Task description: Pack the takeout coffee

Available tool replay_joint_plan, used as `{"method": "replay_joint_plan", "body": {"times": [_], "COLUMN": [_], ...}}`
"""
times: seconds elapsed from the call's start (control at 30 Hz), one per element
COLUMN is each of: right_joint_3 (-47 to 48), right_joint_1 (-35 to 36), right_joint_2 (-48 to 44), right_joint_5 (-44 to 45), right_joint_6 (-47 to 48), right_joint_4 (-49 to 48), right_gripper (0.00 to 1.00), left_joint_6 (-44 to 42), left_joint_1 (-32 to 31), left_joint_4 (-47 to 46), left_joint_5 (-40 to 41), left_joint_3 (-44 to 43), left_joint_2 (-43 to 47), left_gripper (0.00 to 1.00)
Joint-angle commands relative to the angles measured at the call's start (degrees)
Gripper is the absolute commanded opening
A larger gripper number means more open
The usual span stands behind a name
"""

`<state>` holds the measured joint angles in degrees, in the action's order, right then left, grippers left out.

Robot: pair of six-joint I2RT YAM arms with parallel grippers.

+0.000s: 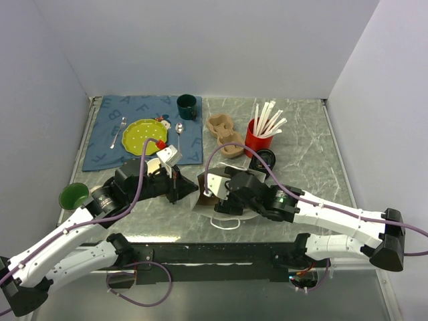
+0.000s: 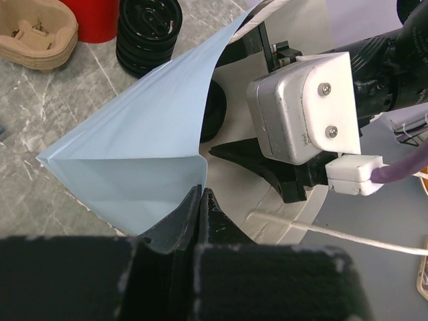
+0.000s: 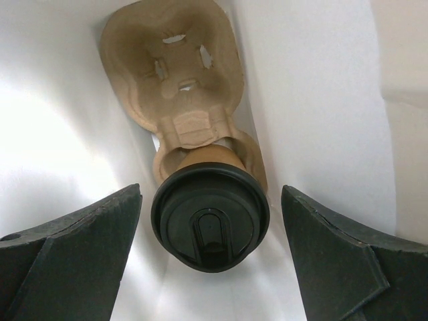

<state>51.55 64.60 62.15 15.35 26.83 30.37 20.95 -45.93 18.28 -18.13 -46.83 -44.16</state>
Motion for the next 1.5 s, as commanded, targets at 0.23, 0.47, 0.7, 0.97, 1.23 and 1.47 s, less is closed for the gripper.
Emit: {"method": "replay_joint_plan", "body": {"times": [0.23, 0.47, 0.7, 0.97, 1.23, 1.47], "right_joint_3": [4.7, 6.89, 8.65, 12.08, 14.28, 15.59], "right_joint_1": [-0.26, -0.18, -0.26, -0.09, -0.17, -0.18], "right_joint_2": [-2.65, -3.26, -4.41, -4.58, -4.32, -4.32], "right_joint_5": [0.99, 0.64, 0.03, -2.08, -3.14, -3.84], "right_joint_6": [-1.43, -2.83, -3.63, -5.91, -7.84, -8.99], "right_joint_4": [0.21, 1.36, 2.06, 1.18, -1.45, -1.81], "right_gripper": [0.9, 0.87, 0.83, 0.79, 0.74, 0.61], "left_joint_6": [2.51, 3.75, 4.54, 7.35, 7.35, 7.35], "left_joint_1": [0.05, 0.05, 0.05, 0.05, 0.05, 0.05], "left_joint_4": [-0.53, 0.0, 0.88, 0.61, 1.84, 3.25], "left_joint_5": [0.11, 0.29, 1.08, 1.34, 3.19, 5.03], "left_joint_3": [-2.48, -2.92, -3.71, -4.32, -6.08, -7.22], "left_joint_2": [-0.05, -0.49, -0.75, -1.37, -2.95, -4.0], "left_gripper": [0.04, 0.04, 0.04, 0.06, 0.08, 0.09]}}
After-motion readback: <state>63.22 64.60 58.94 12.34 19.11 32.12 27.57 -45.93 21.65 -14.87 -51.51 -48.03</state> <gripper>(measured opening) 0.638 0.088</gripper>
